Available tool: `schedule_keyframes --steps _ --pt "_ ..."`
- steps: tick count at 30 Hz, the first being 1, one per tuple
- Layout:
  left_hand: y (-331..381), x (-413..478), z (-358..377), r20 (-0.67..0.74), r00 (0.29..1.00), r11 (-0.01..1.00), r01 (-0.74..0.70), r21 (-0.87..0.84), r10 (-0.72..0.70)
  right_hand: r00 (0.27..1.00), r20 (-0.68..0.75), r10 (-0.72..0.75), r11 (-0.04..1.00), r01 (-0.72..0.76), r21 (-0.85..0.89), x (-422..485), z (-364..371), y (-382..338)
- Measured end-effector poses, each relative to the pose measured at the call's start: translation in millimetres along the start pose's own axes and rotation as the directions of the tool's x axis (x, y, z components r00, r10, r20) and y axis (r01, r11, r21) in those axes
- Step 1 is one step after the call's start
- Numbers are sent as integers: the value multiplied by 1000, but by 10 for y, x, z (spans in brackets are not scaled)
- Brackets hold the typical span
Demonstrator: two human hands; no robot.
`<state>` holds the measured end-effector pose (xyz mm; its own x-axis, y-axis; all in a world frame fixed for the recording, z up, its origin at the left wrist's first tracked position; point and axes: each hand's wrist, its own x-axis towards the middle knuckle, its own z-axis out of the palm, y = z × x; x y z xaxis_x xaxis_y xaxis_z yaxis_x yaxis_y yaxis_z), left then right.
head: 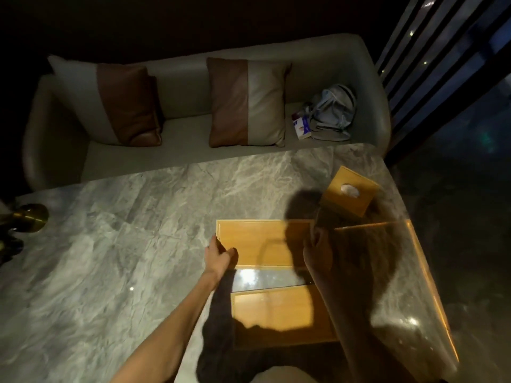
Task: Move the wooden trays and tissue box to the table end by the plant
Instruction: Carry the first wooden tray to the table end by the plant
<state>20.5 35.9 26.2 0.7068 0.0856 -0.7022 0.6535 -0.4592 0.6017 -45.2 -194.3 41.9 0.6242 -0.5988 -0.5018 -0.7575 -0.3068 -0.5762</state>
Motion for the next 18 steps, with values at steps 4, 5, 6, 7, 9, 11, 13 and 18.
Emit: schedule_keyframes --steps 4,5,6,7,9,11,13,18 --pt "384 94 -932 -22 990 988 -137 -71 136 996 3 -93 980 91 176 -197 157 -613" --pt "484 120 -1241 -39 986 983 -166 -81 163 996 23 -91 970 84 228 -272 221 -792" --pt "574 140 -1566 -59 982 978 -185 -96 180 992 77 -97 948 68 310 -351 299 -968" --pt "639 142 -1899 -82 978 970 -204 -130 194 978 173 -119 915 40 401 -462 408 -1153" --pt "686 54 -2524 -178 960 926 -258 -276 215 917 342 -203 831 -24 556 -770 706 -1535" --pt "577 -137 -3019 -357 914 810 -354 -467 193 889 395 -230 766 -85 638 -1203 1105 -1909" --pt "301 -389 -3341 -457 877 688 -425 -588 151 897 409 -166 705 -182 685 -1758 1603 -2218" --pt "-859 -840 -3856 -517 844 707 -453 -543 144 795 594 -123 642 -393 659 -3377 2877 -2547"
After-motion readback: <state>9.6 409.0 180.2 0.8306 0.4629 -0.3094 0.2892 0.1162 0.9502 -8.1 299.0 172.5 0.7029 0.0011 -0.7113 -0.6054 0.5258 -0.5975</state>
